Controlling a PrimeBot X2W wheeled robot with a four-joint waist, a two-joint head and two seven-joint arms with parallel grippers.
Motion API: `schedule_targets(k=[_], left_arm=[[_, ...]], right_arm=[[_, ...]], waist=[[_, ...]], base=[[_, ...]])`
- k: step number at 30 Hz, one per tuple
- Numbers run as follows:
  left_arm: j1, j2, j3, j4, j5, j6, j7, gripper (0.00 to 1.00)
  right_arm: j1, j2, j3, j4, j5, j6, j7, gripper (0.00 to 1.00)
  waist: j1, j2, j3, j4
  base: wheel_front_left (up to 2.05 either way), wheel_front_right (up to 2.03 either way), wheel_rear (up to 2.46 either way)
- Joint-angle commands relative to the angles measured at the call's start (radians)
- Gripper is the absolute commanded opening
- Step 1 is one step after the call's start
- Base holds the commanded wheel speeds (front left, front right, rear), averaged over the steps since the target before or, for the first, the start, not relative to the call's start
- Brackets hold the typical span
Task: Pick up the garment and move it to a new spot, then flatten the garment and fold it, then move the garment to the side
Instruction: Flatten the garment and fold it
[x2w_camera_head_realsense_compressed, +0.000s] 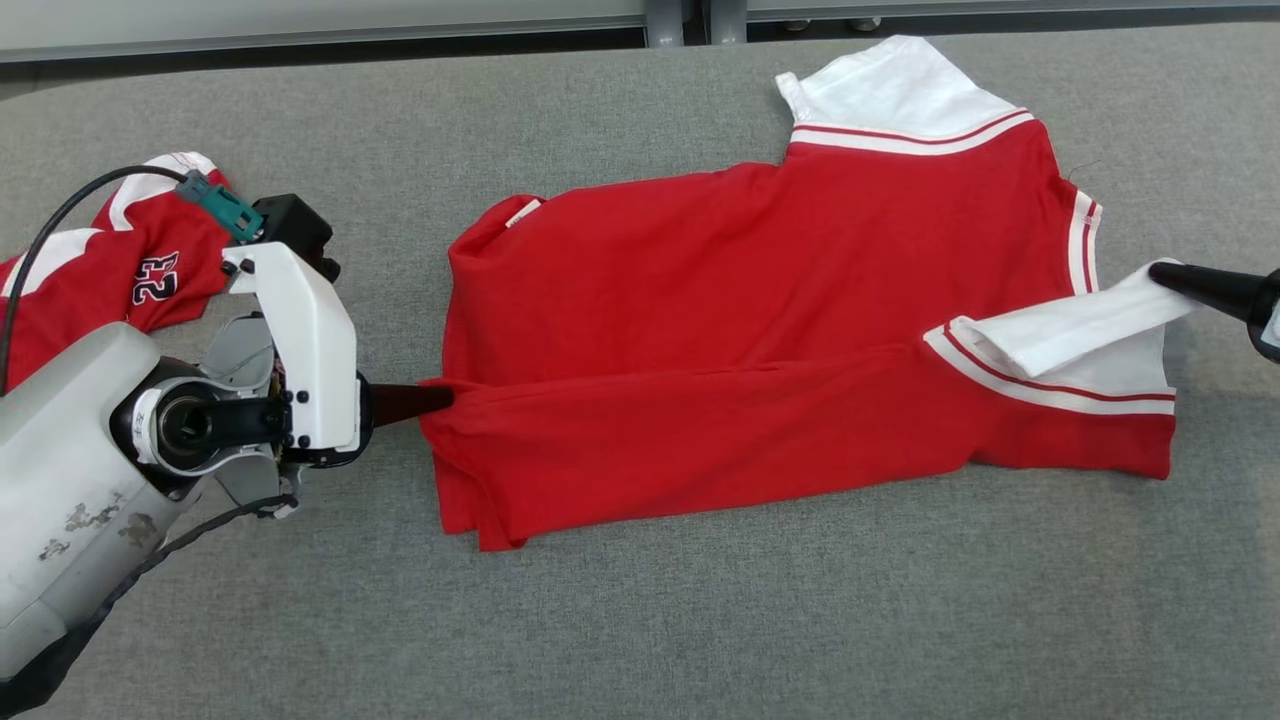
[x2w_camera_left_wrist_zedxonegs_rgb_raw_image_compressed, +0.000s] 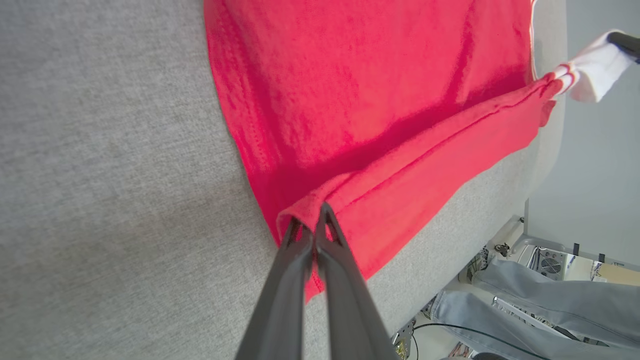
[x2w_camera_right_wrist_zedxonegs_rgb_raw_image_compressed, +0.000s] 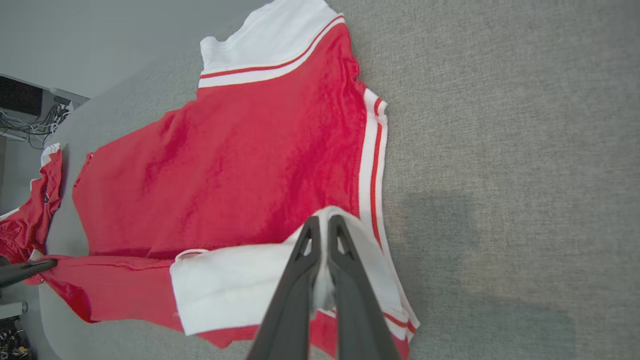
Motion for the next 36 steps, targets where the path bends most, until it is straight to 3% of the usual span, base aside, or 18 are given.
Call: schedule_targets(k=[1,5,6,8,9,10,11,12,20,26,32,36], left_arm=[[-0.022,-0.008,0.006,0.011,0.010,-0.010,-0.007,0.00],[-0.025,-0.036,0.000,0.044,0.020,-0.021,-0.010,0.00],[-0.028,-0.041,-0.002,0.052,0.023,-0.023,-0.011,0.00],[-0.033,-0.048,-0.008,0.068,0.031,-0.027,-0.011,0.00],[-0.036,-0.050,-0.010,0.077,0.035,-0.030,-0.017,0.34],[-0.037,-0.054,-0.012,0.086,0.040,-0.033,-0.018,0.73],[-0.037,-0.054,-0.012,0.086,0.040,-0.033,-0.018,0.73],[-0.035,-0.056,-0.015,0.093,0.045,-0.038,-0.018,1.00],[-0.007,-0.046,0.006,0.126,0.097,-0.076,-0.135,1.00],[0.055,-0.026,0.037,0.113,0.238,-0.085,-0.452,1.00],[0.174,-0.021,0.052,0.048,0.362,0.012,-0.761,1.00],[0.296,-0.039,0.117,-0.038,0.357,0.109,-0.964,1.00]], right_arm=[[-0.015,0.010,-0.003,0.013,-0.011,0.002,-0.012,0.00],[-0.036,0.041,0.005,0.043,-0.040,0.002,-0.037,0.00],[-0.039,0.047,0.007,0.049,-0.046,0.002,-0.043,0.22],[-0.045,0.057,0.012,0.061,-0.054,0.002,-0.055,0.54],[-0.047,0.062,0.011,0.068,-0.054,0.002,-0.063,1.00],[-0.049,0.066,0.010,0.073,-0.055,0.002,-0.073,1.00],[-0.049,0.066,0.010,0.073,-0.055,0.002,-0.073,1.00],[-0.051,0.071,0.009,0.074,-0.057,0.002,-0.089,1.00],[0.008,0.085,0.019,0.006,-0.034,0.002,-0.317,1.00],[0.117,0.076,0.058,-0.070,-0.048,0.002,-0.587,1.00],[0.252,0.064,0.080,-0.092,-0.117,0.002,-0.836,1.00],[0.343,0.089,0.053,-0.071,-0.197,0.002,-0.987,1.00]], waist=[[0.0000,0.0000,0.004,0.000],[0.0000,0.0000,0.010,-0.002],[0.0000,0.0000,0.011,-0.003],[0.0000,0.0000,0.013,-0.005],[0.0000,0.0000,0.013,-0.006],[0.0000,0.0000,0.012,-0.007],[0.0000,0.0000,0.012,-0.007],[0.0000,0.0000,0.009,-0.007],[0.0000,0.0000,-0.055,-0.010],[0.0000,0.0000,-0.130,-0.013],[0.0000,0.0000,-0.200,-0.007],[0.0000,0.0000,-0.227,-0.007]], base=[[0.00,0.00,0.00],[0.00,0.00,0.00],[0.00,0.00,0.00],[0.00,0.00,0.00],[0.00,0.00,0.00],[0.00,0.00,0.00],[0.00,0.00,0.00],[0.00,0.00,0.00],[0.00,0.00,0.00],[0.00,0.00,0.00],[0.00,0.00,0.00],[0.00,0.00,0.00]])
